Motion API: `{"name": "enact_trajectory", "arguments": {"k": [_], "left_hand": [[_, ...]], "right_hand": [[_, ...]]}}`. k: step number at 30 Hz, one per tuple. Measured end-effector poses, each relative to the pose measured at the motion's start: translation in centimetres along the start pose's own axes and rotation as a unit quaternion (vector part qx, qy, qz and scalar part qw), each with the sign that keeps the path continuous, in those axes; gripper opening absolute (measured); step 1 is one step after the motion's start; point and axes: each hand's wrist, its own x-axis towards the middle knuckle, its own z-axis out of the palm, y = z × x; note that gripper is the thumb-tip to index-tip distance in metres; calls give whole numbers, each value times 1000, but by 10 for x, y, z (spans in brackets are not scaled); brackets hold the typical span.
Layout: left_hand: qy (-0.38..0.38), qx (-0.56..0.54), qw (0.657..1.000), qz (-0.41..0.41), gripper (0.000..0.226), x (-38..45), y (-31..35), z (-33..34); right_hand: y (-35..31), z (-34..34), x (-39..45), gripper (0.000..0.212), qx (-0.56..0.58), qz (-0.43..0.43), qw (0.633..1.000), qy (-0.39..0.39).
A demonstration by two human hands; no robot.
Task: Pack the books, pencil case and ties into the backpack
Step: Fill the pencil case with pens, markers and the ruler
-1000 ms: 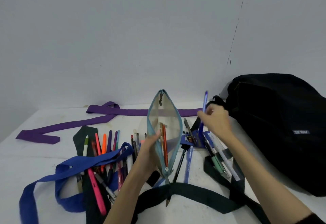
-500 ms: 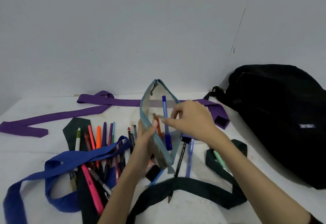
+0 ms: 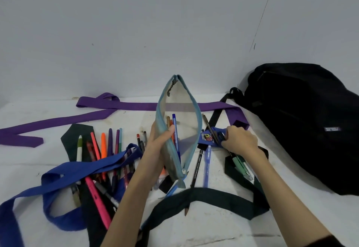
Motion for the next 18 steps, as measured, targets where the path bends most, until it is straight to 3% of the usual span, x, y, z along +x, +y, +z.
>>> {"name": "enact_trajectory", "arguments": {"k": [6,11,13,14,17,18], "left_hand": [[-10,8,1000,-9,86,-3,-1,3],[-17,7,1000,-11,94,-4,1,4],[-11,1,1000,-15,94,-4,2,3],[-10,1,1000,-18,96,-4,2,2],[-9,-9,999,-33,92,-5,2,2],[-6,-12,999,-37,85,-5,2,2]], "right_hand": [[-9,0,-5,23,-23,-20,999,30],[-9,-17,-7,22,164,-28,981,105],[-14,-36,-12,15,306,-62,931,190],[-20,-48,-19,13,391,-88,886,234],[-38,-88,-49,20,628,-165,697,305],[-45,-98,-60,21,664,-183,658,305]]}}
